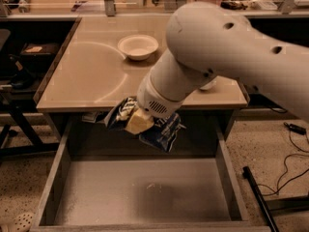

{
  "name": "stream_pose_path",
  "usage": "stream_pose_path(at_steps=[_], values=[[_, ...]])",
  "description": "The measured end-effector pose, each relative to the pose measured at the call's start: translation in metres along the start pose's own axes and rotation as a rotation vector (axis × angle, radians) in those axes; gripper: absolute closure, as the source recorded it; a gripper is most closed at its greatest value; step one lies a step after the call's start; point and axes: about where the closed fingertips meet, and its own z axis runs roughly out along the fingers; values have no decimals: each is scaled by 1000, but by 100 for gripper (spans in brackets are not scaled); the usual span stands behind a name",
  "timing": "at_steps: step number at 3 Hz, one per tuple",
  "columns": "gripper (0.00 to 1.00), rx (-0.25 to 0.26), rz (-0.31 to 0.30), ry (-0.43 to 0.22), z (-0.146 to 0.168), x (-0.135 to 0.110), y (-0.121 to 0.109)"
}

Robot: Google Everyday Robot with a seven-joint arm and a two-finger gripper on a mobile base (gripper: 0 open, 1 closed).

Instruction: Pick blue chip bag from top drawer and place on counter

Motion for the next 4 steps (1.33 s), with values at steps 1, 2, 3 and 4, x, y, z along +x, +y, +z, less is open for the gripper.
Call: stream_pose_path(at_steps=[1,2,3,4], values=[[100,15,-67,-23,-22,-32,-11],[100,19,-125,-34,-27,-67,-34],[100,29,-172,-46,-21,-99,-62],[100,34,-199,-51,-11,-123,-84]])
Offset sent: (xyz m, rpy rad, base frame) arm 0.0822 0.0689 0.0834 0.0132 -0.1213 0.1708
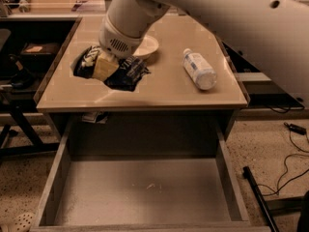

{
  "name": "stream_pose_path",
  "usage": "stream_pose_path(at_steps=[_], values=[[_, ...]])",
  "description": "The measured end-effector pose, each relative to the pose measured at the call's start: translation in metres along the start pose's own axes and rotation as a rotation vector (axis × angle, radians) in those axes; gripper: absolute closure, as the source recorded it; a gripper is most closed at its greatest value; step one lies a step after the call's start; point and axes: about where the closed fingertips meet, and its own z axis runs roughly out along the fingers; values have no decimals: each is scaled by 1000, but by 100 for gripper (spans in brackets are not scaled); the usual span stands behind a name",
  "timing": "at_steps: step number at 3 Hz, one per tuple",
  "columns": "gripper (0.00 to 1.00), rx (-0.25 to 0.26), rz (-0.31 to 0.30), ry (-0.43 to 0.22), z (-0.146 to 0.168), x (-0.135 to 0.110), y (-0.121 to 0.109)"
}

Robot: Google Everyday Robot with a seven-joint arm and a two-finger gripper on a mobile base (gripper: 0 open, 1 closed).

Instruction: Pick blue chip bag from top drawer and place on counter

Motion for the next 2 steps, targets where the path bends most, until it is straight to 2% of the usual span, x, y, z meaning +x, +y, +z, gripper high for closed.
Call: stream_pose_path(at_steps=[2], values=[[100,-13,-28,-7,33,-26,-35]])
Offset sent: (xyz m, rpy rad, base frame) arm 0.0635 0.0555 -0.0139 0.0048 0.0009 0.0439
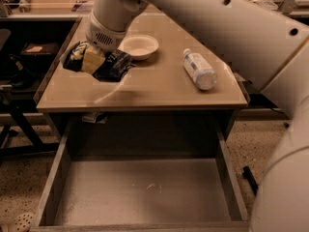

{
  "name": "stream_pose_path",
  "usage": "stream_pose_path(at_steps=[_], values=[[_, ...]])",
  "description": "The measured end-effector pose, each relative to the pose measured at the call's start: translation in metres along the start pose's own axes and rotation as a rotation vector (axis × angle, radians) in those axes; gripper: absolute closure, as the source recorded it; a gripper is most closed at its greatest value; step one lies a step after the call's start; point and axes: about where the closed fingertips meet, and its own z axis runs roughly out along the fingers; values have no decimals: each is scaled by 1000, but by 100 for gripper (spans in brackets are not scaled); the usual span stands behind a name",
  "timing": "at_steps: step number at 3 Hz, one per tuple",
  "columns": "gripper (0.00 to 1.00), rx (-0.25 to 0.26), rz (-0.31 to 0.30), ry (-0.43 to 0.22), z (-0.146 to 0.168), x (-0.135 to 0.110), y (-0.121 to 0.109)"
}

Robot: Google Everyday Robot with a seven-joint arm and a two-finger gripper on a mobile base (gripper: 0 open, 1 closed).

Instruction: Pick blue chip bag from top drawer and place on counter

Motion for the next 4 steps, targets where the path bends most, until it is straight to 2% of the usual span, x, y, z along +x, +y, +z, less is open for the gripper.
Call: stream_pose_path(at_steps=[1,3,4], values=[[100,-20,-4,0,28,-7,-11],[100,-102,12,16,83,-9,-22],[82,-103,12,16,84,-9,-22]])
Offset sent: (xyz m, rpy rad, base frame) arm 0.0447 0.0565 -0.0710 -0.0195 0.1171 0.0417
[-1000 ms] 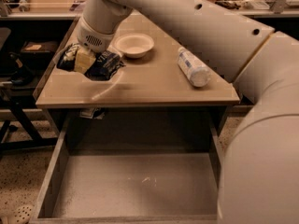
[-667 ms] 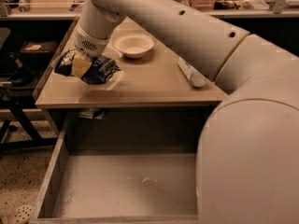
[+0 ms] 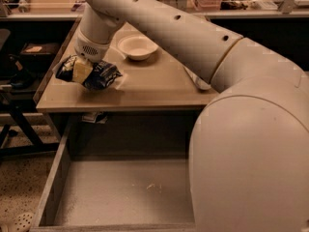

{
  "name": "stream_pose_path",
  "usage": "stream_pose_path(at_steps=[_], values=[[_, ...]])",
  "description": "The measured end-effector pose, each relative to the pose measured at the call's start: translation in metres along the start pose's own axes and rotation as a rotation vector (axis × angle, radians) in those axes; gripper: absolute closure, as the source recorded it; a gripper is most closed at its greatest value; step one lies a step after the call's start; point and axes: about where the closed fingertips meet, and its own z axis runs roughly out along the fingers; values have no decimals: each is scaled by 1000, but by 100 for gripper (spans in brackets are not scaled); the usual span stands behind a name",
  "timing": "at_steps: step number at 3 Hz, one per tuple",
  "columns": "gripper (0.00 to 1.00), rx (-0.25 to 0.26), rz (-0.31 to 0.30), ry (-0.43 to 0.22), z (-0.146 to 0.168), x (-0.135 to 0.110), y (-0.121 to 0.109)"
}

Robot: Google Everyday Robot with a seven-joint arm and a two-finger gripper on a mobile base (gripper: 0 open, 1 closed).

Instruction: Pick blue chip bag from top drawer and place on counter

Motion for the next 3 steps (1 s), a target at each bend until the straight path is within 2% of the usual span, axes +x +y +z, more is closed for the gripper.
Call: stream_pose_path(at_steps=[3], values=[[13,0,0,0,0,0,0]])
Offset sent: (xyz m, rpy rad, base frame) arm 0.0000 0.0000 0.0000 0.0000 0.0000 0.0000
